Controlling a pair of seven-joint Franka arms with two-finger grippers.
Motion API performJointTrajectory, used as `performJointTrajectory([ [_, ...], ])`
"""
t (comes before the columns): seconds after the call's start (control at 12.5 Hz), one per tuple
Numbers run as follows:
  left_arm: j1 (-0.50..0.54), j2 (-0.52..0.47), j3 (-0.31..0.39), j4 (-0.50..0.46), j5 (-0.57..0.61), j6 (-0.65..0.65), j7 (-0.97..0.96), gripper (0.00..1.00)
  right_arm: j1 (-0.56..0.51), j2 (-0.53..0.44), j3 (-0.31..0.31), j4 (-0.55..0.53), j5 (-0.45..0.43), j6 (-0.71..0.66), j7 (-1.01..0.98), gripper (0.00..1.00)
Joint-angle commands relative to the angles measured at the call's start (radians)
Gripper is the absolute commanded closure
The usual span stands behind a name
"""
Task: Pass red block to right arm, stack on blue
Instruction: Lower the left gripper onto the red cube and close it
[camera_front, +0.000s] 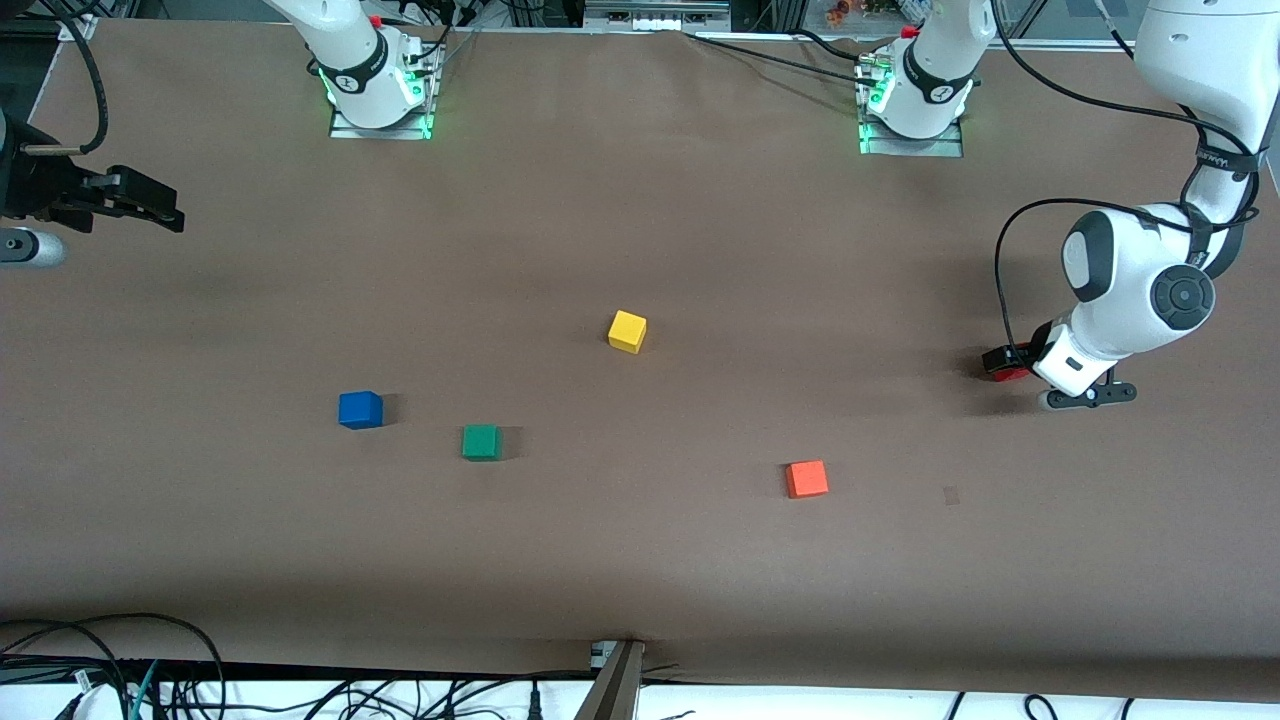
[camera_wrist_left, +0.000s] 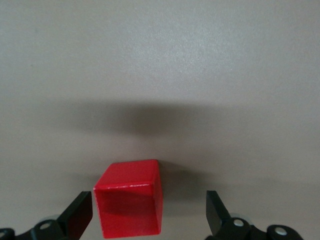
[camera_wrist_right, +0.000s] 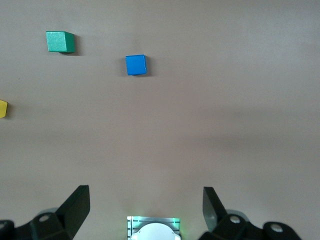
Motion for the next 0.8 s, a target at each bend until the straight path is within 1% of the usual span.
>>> performJointTrajectory([
  [0.0,0.025,0.002,-0.008,-0.022,0.021,0.014,0.023,0.00,-0.004,0.004,0.003,0.020,0.001,-0.012,-0.012,0.00],
  [0.4,0.045,0.033,-0.010,-0.033,0.010,0.017,0.006,0.00,-0.004,0.004,0.004,0.020,0.001,-0.012,-0.012,0.00],
  [0.48,0.045,0.039,-0.010,-0.033,0.007,0.015,0.002,0.03,-0.004,0.004,0.004,0.020,0.001,-0.012,-0.010,0.00],
  [0.72,0.042,0.042,-0.010,-0.007,0.007,0.009,0.005,0.53,-0.008,0.006,0.003,0.021,-0.002,-0.010,-0.018,0.00],
])
